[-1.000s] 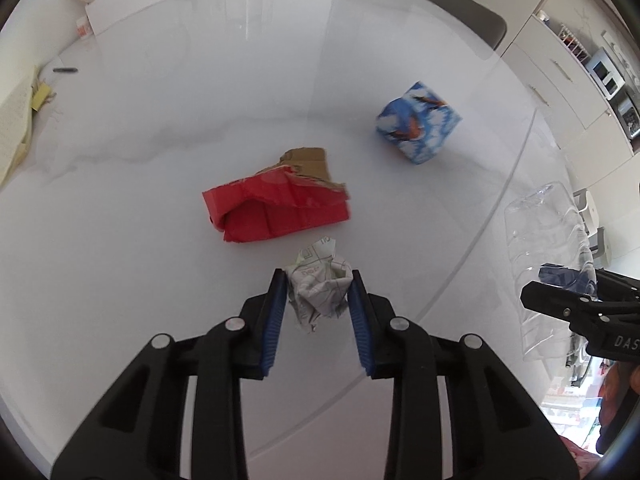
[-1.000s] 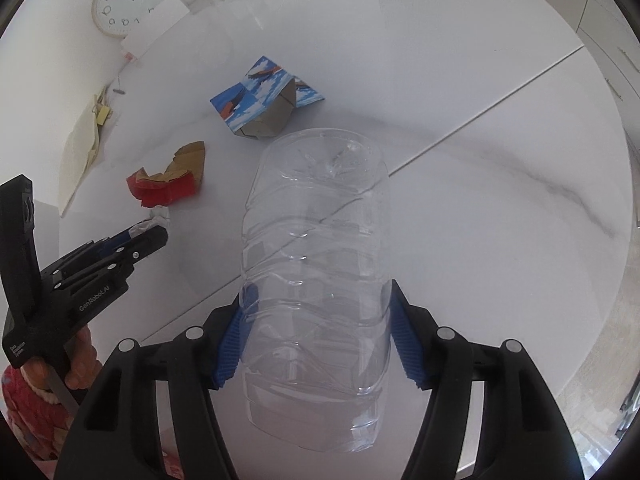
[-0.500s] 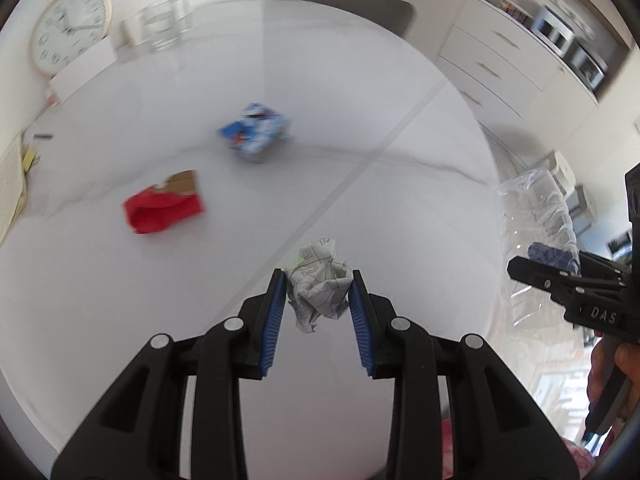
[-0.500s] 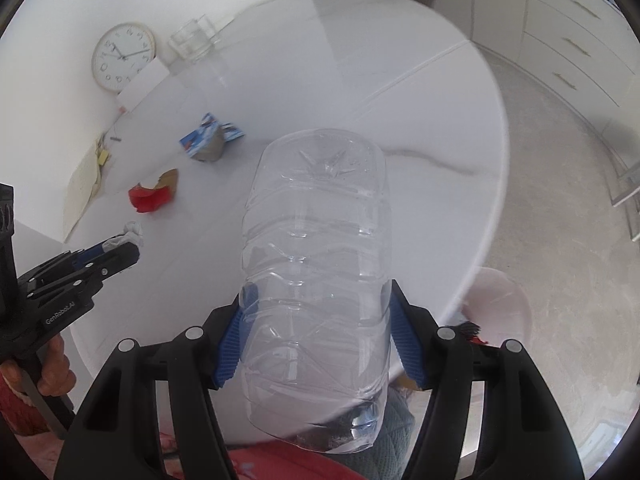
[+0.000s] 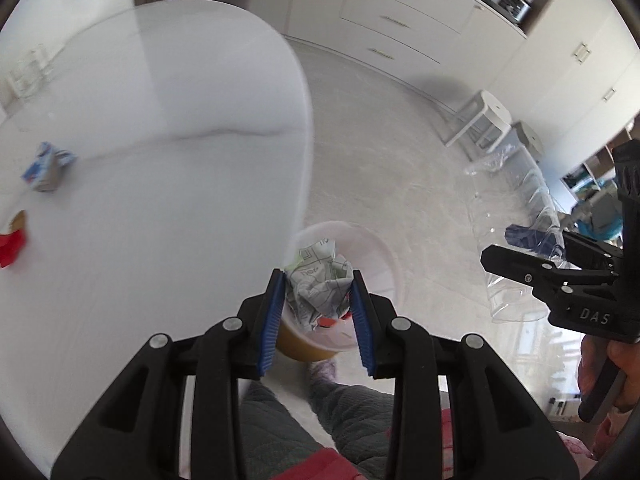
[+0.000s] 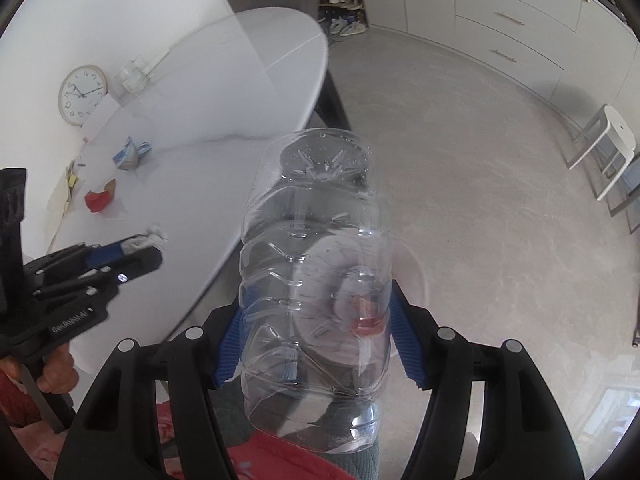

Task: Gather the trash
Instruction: 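Drop the plastic bottle and white paper into the wastebasket with both tools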

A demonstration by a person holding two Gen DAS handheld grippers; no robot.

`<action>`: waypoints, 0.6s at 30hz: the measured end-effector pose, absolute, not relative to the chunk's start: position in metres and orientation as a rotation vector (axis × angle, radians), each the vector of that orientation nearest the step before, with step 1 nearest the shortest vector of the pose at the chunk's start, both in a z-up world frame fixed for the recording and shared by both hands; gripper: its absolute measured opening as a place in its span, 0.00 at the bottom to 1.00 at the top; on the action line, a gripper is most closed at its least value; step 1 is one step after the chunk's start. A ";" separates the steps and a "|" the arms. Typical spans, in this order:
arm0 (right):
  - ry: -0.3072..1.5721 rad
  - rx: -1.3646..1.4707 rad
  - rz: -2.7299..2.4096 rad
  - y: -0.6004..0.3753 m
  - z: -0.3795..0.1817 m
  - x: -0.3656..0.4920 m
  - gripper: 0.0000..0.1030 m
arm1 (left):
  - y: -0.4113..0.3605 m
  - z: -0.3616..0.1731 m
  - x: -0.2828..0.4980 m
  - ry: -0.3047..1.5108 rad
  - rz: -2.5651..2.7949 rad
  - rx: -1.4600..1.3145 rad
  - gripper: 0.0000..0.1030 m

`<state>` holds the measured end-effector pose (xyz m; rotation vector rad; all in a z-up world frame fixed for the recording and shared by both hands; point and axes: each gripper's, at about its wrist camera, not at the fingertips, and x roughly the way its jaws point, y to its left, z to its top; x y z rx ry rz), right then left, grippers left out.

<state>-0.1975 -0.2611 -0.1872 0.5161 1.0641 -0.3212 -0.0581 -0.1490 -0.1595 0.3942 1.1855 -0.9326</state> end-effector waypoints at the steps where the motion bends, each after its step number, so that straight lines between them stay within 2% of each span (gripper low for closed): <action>1: 1.062 0.514 -0.327 -0.267 -0.187 -0.203 0.63 | -0.161 -0.165 -0.066 1.189 -0.946 0.408 0.31; 4: 1.061 0.521 -0.334 -0.280 -0.189 -0.214 0.63 | -0.185 -0.178 -0.082 1.200 -0.968 0.432 0.33; 6: 1.060 0.524 -0.329 -0.286 -0.191 -0.217 0.63 | -0.195 -0.184 -0.089 1.210 -0.976 0.427 0.44; 8: 1.063 0.522 -0.311 -0.289 -0.193 -0.217 0.63 | -0.199 -0.184 -0.092 1.208 -0.964 0.421 0.69; 10: 1.065 0.515 -0.296 -0.291 -0.194 -0.219 0.63 | -0.200 -0.180 -0.093 1.184 -0.942 0.419 0.83; 18: 1.103 0.471 -0.193 -0.282 -0.211 -0.202 0.64 | -0.165 -0.154 -0.073 1.139 -0.789 0.348 0.88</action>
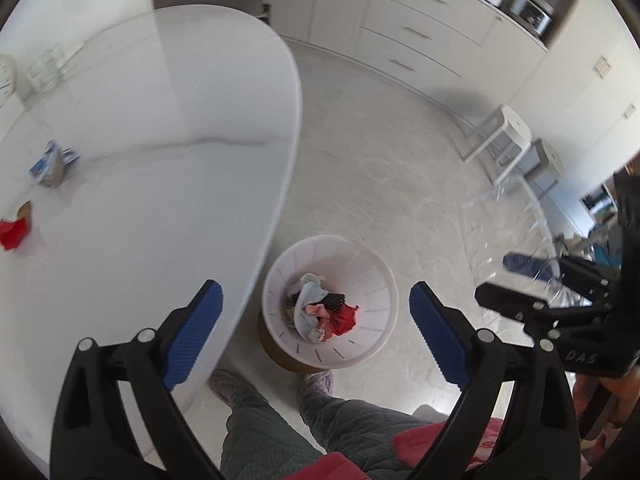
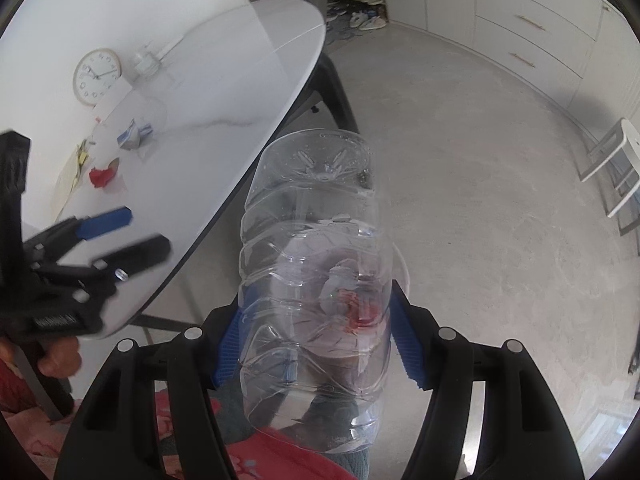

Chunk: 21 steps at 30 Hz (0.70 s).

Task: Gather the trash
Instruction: 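Drop the plastic bottle and white paper into the wastebasket with both tools, then move both open tools back over the table toward the remaining trash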

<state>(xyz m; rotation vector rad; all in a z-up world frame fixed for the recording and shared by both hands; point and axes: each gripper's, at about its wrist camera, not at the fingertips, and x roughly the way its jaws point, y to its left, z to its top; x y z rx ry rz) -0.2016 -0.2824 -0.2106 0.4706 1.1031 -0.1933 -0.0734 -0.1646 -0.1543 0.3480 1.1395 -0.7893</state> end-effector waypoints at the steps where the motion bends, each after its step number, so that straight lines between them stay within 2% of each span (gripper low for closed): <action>1: 1.108 0.465 -0.184 -0.281 -0.214 -0.200 0.64 | -0.158 -0.151 -0.070 1.133 -0.770 0.337 0.88; 4: 1.124 0.436 -0.177 -0.276 -0.223 -0.192 0.68 | -0.139 -0.145 -0.060 1.121 -0.718 0.317 0.88; 5: 1.131 0.426 -0.187 -0.274 -0.227 -0.189 0.83 | -0.134 -0.144 -0.058 1.118 -0.700 0.312 0.88; 6: 1.142 0.408 -0.211 -0.272 -0.230 -0.187 0.93 | -0.127 -0.143 -0.055 1.115 -0.680 0.307 0.88; 7: 1.150 0.386 -0.236 -0.270 -0.232 -0.185 0.98 | -0.119 -0.143 -0.051 1.115 -0.662 0.302 0.88; 21: 1.177 0.374 -0.241 -0.237 -0.220 -0.154 0.98 | -0.062 -0.135 -0.025 1.117 -0.600 0.236 0.88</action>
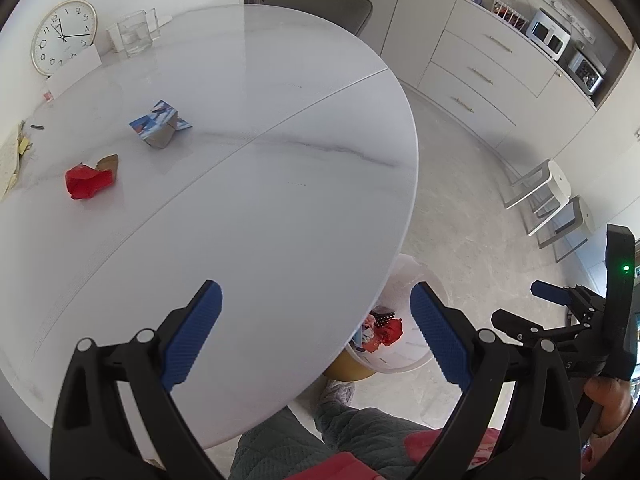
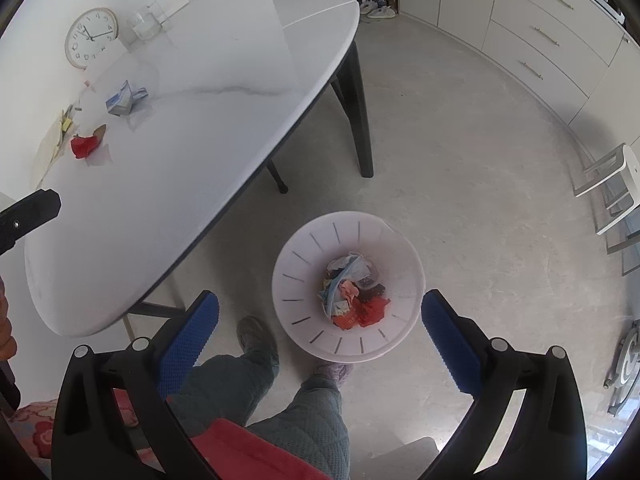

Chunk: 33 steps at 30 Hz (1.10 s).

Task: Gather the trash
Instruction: 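Move both open tools back over the table toward the remaining trash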

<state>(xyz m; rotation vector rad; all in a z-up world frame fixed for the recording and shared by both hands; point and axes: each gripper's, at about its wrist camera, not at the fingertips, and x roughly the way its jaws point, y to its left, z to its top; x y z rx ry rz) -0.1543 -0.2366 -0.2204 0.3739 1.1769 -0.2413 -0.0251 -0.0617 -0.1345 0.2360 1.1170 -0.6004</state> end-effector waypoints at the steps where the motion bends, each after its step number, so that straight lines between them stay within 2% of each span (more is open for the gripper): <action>1: 1.177 0.373 -0.243 -0.235 -0.220 -0.152 0.98 | -0.058 -0.134 -0.023 1.117 -0.601 0.236 0.88; 11: 1.171 0.368 -0.238 -0.187 -0.213 -0.109 0.98 | 0.003 -0.130 0.014 1.112 -0.569 0.211 0.88; 24: 1.162 0.318 -0.155 -0.094 -0.210 -0.010 0.98 | 0.109 -0.135 0.094 1.114 -0.466 0.157 0.88; 33: 1.168 0.241 -0.088 -0.053 -0.201 0.042 0.98 | 0.141 -0.138 0.126 1.116 -0.426 0.128 0.88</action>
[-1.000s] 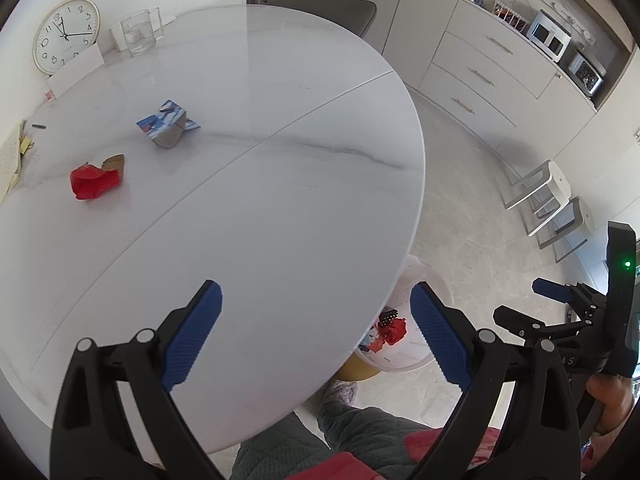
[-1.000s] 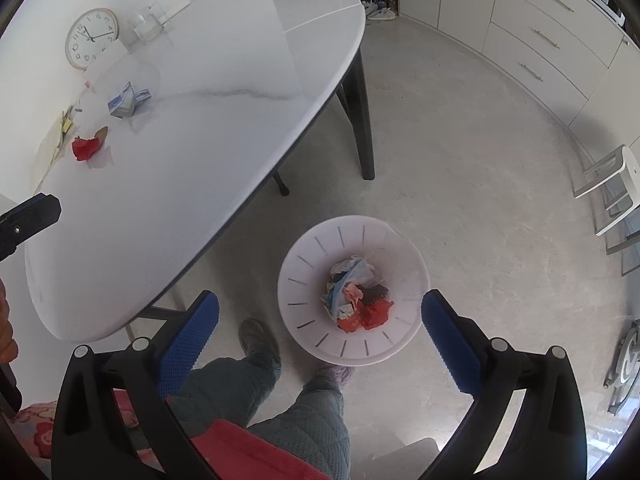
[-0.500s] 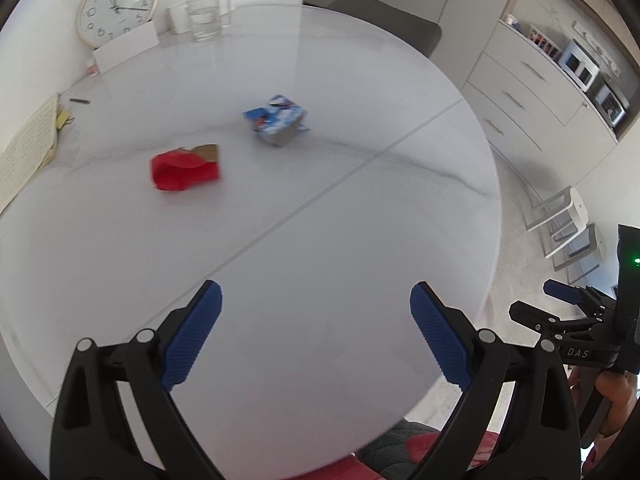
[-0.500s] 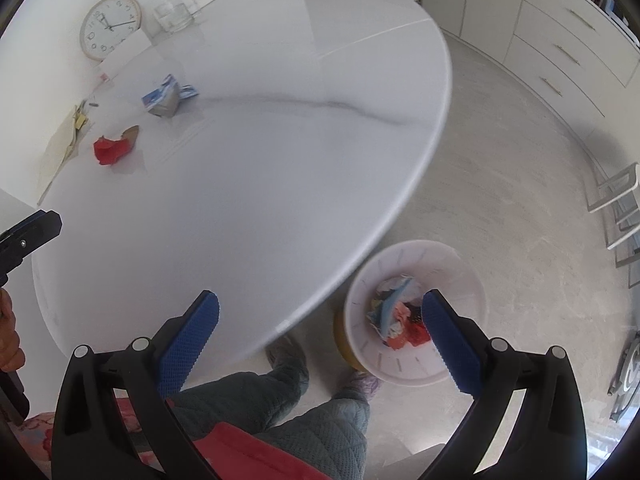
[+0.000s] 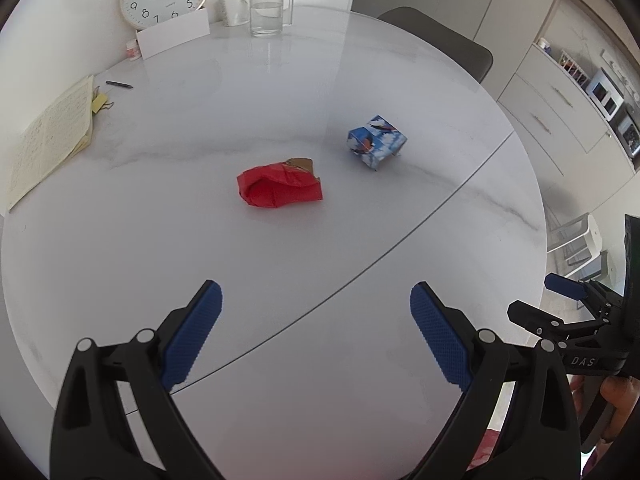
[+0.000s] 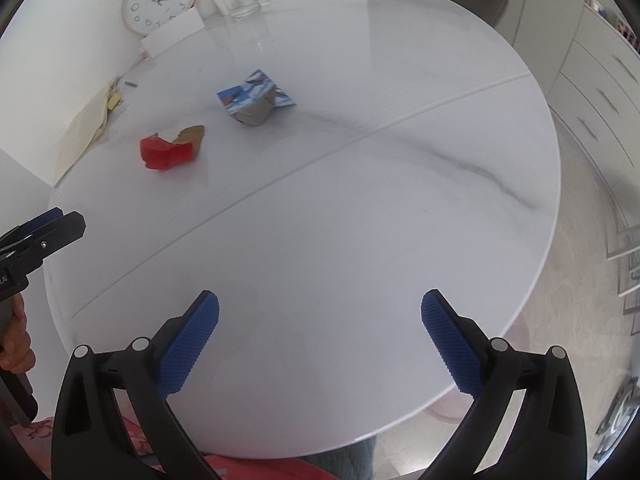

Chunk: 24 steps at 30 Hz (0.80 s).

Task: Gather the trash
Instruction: 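Move both open tools back over the table toward the remaining trash, then grasp the red-brown wrapper with the left tool while right grasps the blue tissue box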

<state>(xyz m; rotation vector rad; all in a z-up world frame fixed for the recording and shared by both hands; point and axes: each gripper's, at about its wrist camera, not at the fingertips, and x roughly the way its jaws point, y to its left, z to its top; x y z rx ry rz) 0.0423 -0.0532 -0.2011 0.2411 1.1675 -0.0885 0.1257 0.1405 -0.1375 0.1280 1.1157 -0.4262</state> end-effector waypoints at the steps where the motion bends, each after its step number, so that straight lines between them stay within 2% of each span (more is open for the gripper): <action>1: 1.171 0.228 -0.082 -0.052 -0.200 0.048 0.98 | 0.142 -0.138 0.129 1.115 -0.422 0.124 0.88; 10: 1.207 0.154 -0.005 -0.043 -0.200 0.106 0.98 | 0.131 -0.150 0.166 1.044 -0.507 0.285 0.88; 24: 1.250 0.140 0.104 -0.047 -0.220 0.203 0.98 | 0.090 -0.197 0.239 1.081 -0.753 0.612 0.88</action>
